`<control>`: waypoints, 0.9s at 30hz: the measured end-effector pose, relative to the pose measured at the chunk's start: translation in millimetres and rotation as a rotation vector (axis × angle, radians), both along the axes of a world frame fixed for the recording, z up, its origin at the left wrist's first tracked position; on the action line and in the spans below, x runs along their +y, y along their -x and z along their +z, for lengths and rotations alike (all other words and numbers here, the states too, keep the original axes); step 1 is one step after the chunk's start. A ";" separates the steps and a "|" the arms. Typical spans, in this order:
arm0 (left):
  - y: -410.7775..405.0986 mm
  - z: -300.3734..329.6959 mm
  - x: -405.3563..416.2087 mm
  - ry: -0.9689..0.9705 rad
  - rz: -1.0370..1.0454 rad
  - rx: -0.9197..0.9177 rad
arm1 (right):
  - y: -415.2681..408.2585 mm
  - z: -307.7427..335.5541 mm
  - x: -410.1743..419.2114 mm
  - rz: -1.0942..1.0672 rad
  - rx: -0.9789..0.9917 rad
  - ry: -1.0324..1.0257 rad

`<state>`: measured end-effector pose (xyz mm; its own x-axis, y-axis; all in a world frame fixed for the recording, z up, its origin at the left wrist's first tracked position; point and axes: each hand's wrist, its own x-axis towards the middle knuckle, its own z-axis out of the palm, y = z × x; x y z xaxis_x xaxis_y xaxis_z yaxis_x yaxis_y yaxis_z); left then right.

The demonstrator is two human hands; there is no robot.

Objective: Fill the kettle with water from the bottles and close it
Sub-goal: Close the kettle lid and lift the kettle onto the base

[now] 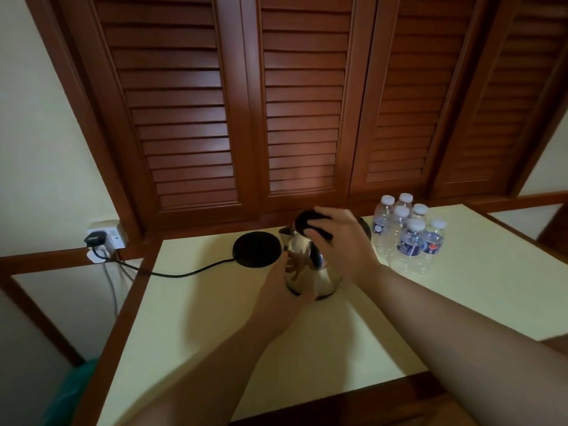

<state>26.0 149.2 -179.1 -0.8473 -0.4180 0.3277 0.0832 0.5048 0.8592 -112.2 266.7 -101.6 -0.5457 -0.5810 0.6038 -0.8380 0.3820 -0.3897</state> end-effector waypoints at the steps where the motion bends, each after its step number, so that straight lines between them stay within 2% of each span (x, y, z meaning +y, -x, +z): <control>1: -0.7 1.4 -0.3 0.008 -0.013 0.005 | -0.8 -2.2 -0.2 -0.004 0.010 -0.001; 6: 2.8 -2.4 -6.0 -0.008 -0.022 0.008 | -4.0 -6.8 -3.9 -0.046 0.051 0.009; 11: 3.5 3.4 -11.2 -0.092 -0.022 -0.012 | 4.3 -0.8 11.9 0.032 -0.044 0.009; 13: 3.9 11.0 -12.2 -0.111 -0.062 0.001 | 5.0 -13.7 23.4 -0.073 -0.113 0.027; 16: 14.1 14.4 -18.2 -0.122 -0.111 -0.016 | 3.6 -33.0 38.0 -0.242 -0.319 0.135; 18: 23.6 12.6 -21.9 -0.136 -0.113 -0.029 | 7.6 -42.5 41.8 -0.145 -0.426 0.273; 21: 35.8 5.3 -21.6 -0.163 -0.074 -0.045 | 13.0 -53.4 41.0 0.023 -0.494 0.324; 27: 53.7 -1.8 -28.0 -0.165 0.075 -0.021 | 29.8 -62.9 28.8 0.057 -0.519 0.387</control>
